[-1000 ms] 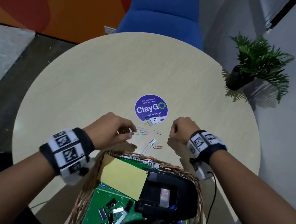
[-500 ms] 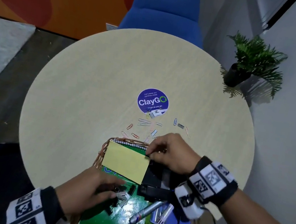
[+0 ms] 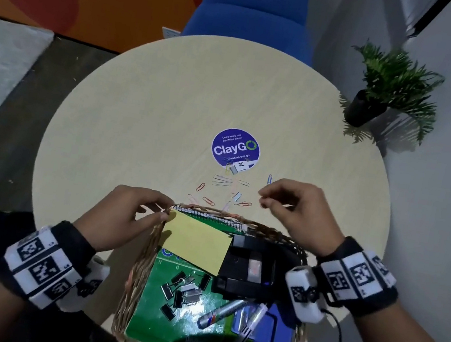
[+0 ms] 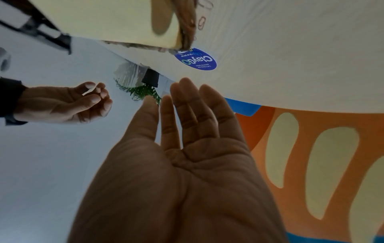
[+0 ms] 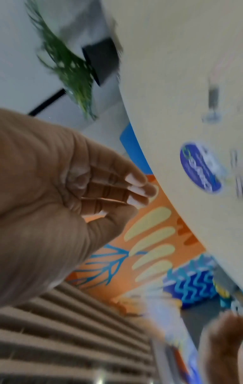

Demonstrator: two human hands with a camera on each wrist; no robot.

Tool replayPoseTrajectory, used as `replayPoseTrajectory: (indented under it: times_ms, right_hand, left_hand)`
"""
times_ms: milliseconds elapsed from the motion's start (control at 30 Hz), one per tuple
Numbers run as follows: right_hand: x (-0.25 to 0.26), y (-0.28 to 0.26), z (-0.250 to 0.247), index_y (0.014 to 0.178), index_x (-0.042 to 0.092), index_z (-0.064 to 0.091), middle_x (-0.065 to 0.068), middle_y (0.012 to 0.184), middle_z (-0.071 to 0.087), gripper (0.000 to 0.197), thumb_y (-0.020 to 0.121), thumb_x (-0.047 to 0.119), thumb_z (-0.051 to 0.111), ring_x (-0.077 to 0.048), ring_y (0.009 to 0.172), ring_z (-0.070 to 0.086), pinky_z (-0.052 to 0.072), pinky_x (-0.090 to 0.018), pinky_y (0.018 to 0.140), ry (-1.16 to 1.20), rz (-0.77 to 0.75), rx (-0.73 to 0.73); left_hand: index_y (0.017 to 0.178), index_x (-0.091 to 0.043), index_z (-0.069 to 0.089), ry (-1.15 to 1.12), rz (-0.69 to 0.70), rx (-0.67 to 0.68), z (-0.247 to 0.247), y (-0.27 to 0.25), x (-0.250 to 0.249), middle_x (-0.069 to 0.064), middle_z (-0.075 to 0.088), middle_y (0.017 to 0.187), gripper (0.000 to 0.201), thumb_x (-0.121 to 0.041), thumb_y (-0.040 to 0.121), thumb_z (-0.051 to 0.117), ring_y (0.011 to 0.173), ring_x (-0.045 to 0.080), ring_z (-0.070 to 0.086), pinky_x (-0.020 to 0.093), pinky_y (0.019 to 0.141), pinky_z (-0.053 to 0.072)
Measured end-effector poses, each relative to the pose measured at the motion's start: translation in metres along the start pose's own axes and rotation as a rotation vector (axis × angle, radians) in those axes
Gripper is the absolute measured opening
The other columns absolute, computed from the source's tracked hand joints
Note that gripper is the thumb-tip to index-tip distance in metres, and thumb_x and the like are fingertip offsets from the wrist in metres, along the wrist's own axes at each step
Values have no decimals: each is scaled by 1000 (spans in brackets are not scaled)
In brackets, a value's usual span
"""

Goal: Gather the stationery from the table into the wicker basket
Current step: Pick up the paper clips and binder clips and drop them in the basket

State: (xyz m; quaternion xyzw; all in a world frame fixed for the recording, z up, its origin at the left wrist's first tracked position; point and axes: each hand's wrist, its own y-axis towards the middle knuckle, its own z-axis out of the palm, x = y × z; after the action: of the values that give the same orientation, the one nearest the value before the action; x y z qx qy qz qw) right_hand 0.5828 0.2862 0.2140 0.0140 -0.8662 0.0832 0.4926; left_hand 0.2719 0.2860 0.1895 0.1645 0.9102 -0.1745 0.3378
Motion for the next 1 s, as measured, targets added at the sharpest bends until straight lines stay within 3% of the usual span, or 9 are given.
replayPoseTrajectory:
  times_ms: [100,233,300,433,533,800,933,1000]
  right_hand:
    - [-32,22,-30,85,14,70,-1,80,71,13,82,2,67,-12,70,67,50,-11,68,-158,64,-105]
    - [-84,60,-43,93,19,71,0,92,71,13,80,15,70,-17,81,66,54,-33,80,-464,243,-63]
    - [-99,78,-37,100,22,70,1,103,70,21,80,22,69,-19,90,65,53,-32,81,-572,311,-10]
    - [-111,103,-16,100,22,69,-1,107,67,20,83,32,64,-25,95,62,52,-33,77,-766,280,108]
    - [-117,111,-5,97,18,68,-4,104,62,20,87,33,60,-27,97,60,48,-35,75,-864,240,118]
    - [-112,118,-7,84,16,65,-2,94,65,11,82,20,55,-28,89,62,50,-34,75,-761,277,53]
    - [-108,111,-19,83,20,64,4,93,65,6,81,25,59,-21,88,60,43,-29,70,-670,253,-8]
    - [-107,104,-25,84,20,64,5,95,64,8,82,26,60,-20,89,60,41,-29,70,-660,222,-9]
  left_hand:
    - [110,-22,67,122,34,16,-2,37,-7,-12,70,102,23,-28,88,63,88,-3,64,25,79,54]
    - [108,-18,68,313,77,78,5,109,-13,-1,72,104,22,-25,88,61,92,14,66,32,82,52]
    - [105,-19,68,402,60,127,15,146,-14,1,71,105,20,-24,88,61,94,18,65,30,81,49]
    - [90,-24,68,452,3,209,42,196,-21,3,71,97,15,-37,84,63,90,25,63,32,77,50]
    - [88,-22,69,466,20,271,66,213,-31,2,70,97,14,-32,82,62,90,24,61,31,76,49]
    - [78,-20,60,550,147,430,92,215,-36,-4,61,82,17,-31,88,52,80,21,55,30,75,47]
    - [87,-19,67,619,236,483,97,220,-34,1,64,90,23,-31,91,48,87,26,60,37,78,52]
    - [88,-17,68,649,270,502,99,222,-34,3,64,93,25,-30,91,47,88,27,60,35,78,51]
